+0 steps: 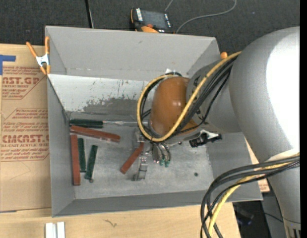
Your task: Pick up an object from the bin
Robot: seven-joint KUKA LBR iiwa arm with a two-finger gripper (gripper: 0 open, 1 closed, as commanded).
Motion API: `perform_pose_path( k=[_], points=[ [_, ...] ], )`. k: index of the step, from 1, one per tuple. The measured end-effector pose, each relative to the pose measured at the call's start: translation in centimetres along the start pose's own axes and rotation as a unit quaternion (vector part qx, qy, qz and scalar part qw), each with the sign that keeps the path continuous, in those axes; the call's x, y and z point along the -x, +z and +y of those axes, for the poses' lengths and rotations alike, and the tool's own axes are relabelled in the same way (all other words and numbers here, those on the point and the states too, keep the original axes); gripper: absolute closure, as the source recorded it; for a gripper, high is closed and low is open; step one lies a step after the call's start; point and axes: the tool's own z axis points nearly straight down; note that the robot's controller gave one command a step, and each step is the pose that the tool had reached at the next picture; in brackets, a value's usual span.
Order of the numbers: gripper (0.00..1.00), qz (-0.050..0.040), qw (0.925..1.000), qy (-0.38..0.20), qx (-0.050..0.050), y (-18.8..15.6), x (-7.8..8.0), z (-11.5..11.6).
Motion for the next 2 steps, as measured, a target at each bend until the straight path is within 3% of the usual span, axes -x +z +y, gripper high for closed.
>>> perform_pose_path(
  k=[1, 2],
  points=[
    [1.0, -0.0002, 1.0, 0.0, 0.0, -0.5, 0.1, -0.1],
    [1.0, -0.0037, 0.9999, -0.012, 0.0, -15.4, -0.1, -1.0]
  ],
)
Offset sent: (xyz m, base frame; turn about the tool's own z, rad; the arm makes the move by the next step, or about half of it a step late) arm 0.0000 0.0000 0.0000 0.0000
